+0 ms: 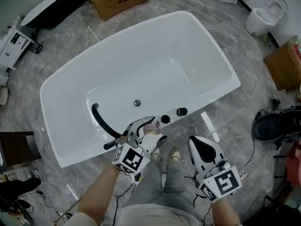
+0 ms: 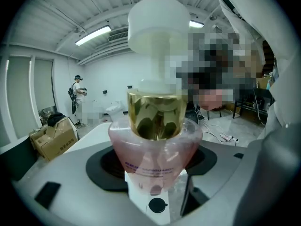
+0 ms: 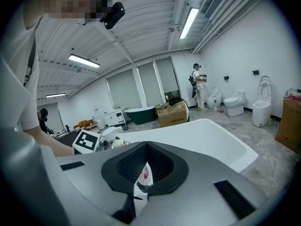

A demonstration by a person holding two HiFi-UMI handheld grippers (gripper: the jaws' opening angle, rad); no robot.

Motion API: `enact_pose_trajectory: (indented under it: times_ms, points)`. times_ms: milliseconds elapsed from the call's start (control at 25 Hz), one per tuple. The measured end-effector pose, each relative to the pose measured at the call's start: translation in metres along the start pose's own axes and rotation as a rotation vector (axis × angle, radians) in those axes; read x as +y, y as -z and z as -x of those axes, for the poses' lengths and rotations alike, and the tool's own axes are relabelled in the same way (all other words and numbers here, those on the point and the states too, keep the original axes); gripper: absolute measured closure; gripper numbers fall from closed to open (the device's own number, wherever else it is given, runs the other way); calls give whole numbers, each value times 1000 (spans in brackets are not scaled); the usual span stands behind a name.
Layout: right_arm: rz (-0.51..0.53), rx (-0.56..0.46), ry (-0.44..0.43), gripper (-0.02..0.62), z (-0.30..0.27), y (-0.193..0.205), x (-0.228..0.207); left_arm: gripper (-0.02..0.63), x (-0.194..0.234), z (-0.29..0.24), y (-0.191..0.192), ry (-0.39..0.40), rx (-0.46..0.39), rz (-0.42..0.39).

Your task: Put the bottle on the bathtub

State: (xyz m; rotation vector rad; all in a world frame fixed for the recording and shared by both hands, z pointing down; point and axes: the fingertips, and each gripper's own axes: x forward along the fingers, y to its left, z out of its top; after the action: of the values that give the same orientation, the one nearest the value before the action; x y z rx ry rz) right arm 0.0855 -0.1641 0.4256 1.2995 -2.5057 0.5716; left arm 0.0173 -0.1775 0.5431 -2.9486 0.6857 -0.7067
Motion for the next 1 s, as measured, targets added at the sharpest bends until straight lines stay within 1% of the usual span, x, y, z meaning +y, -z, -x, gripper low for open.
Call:
enact_pose_trajectory:
  times_ms: [200,400,640,1000]
  points:
    - [-1,17,-49,569,-32,23,1,264,6,-3,28,-10,23,29]
    - [-14,23,-72,569,-49,40,-10,264,-2,-22,42,6,38,-3]
    - [-25,50,-103,569,-57,59,-14,264,-6,-33,64,-2,73,9]
    - [-53,84,-125,569,-62,78,-12,264,-10,-43,78,10,89,24]
